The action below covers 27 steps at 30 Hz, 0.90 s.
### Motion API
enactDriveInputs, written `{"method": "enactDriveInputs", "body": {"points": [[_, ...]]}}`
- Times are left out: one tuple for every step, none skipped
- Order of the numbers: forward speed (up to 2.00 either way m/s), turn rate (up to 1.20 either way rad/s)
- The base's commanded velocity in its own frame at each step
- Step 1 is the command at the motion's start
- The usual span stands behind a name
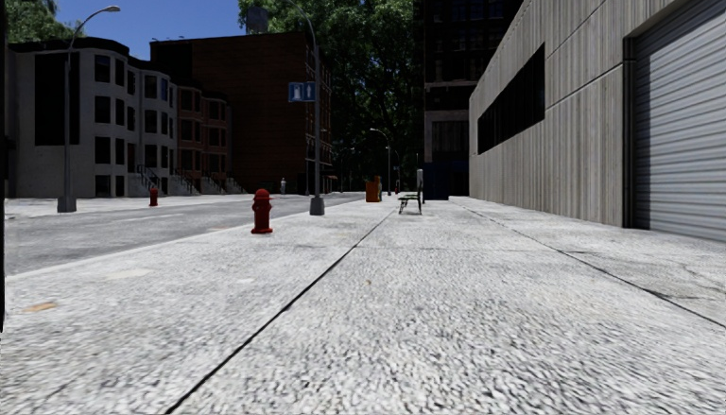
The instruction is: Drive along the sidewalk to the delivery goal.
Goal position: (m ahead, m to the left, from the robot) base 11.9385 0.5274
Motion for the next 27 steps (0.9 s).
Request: {"method": "enactDriveInputs", "body": {"points": [[2.00,0.00],[2.00,0.00],[2.00,0.00],[2.00,0.00],[2.00,0.00],[2.00,0.00],[2.00,0.00],[2.00,0.00],[2.00,0.00],[2.00,0.00],[2.00,0.00],[2.00,0.00],[2.00,0.00],[2.00,0.00],[2.00,0.00],[2.00,0.00],[2.00,0.00],[2.00,0.00],[2.00,0.00],[2.00,0.00],[2.00,0.00],[2.00,0.00],[2.00,0.00],[2.00,0.00],[2.00,0.00],[2.00,0.00],[2.00,0.00]]}}
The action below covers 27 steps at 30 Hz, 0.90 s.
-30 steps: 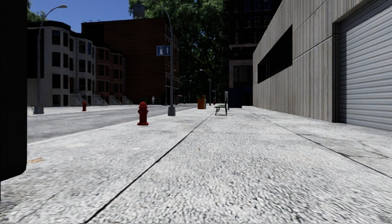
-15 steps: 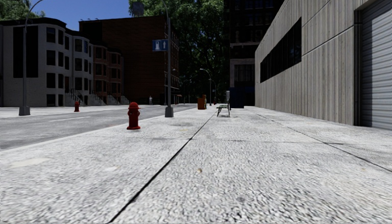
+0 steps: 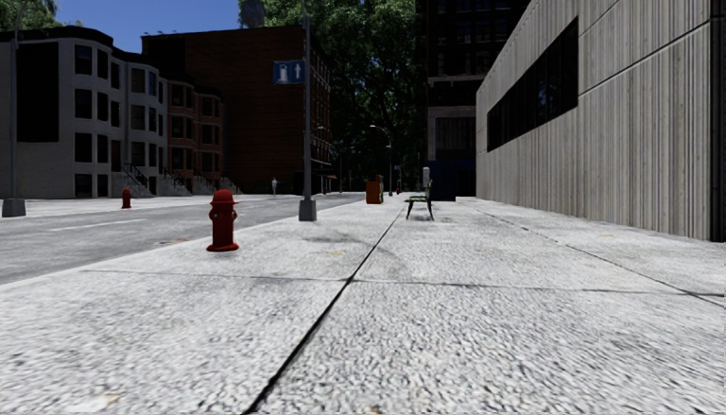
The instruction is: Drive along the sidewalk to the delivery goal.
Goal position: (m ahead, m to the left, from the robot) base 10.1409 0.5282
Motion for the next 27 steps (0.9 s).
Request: {"method": "enactDriveInputs", "body": {"points": [[2.00,0.00],[2.00,0.00],[2.00,0.00],[2.00,0.00],[2.00,0.00],[2.00,0.00],[2.00,0.00],[2.00,0.00],[2.00,0.00],[2.00,0.00],[2.00,0.00],[2.00,0.00],[2.00,0.00],[2.00,0.00],[2.00,0.00],[2.00,0.00],[2.00,0.00],[2.00,0.00],[2.00,0.00],[2.00,0.00],[2.00,0.00],[2.00,0.00],[2.00,0.00],[2.00,0.00],[2.00,0.00],[2.00,0.00],[2.00,0.00]]}}
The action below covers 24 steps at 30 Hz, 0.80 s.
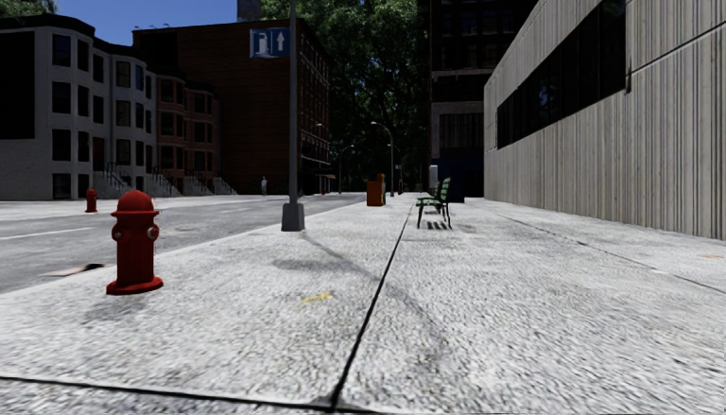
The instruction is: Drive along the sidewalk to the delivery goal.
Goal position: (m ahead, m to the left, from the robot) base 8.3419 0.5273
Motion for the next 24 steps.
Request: {"method": "enactDriveInputs", "body": {"points": [[2.00,0.00],[2.00,0.00],[2.00,0.00],[2.00,0.00],[2.00,0.00],[2.00,0.00],[2.00,0.00],[2.00,0.00],[2.00,0.00],[2.00,0.00],[2.00,0.00],[2.00,0.00],[2.00,0.00],[2.00,0.00],[2.00,0.00],[2.00,0.00],[2.00,0.00],[2.00,0.00],[2.00,0.00],[2.00,0.00],[2.00,0.00],[2.00,0.00],[2.00,0.00],[2.00,0.00]]}}
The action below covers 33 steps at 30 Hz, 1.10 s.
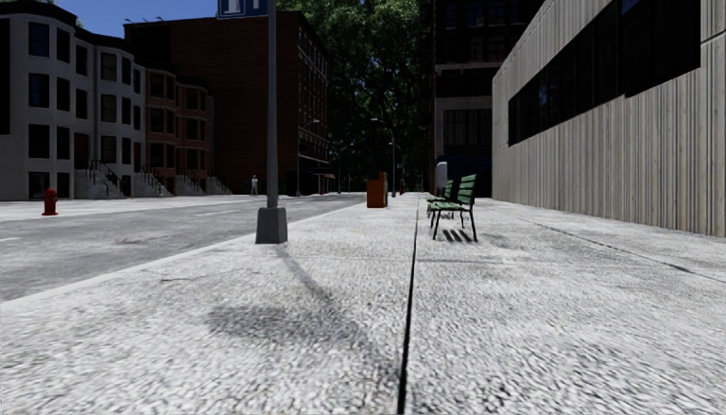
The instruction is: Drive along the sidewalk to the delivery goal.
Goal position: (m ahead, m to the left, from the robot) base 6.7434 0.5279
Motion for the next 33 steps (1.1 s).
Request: {"method": "enactDriveInputs", "body": {"points": [[2.00,0.00],[2.00,0.00],[2.00,0.00],[2.00,0.00],[2.00,0.00],[2.00,0.00],[2.00,0.00],[2.00,0.00],[2.00,0.00],[2.00,0.00],[2.00,0.00],[2.00,0.00],[2.00,0.00],[2.00,0.00],[2.00,0.00],[2.00,0.00],[2.00,0.00],[2.00,0.00],[2.00,0.00],[2.00,0.00],[2.00,0.00],[2.00,0.00],[2.00,0.00],[2.00,0.00],[2.00,0.00],[2.00,0.00],[2.00,0.00],[2.00,0.00],[2.00,0.00],[2.00,0.00],[2.00,0.00],[2.00,0.00],[2.00,0.00]]}}
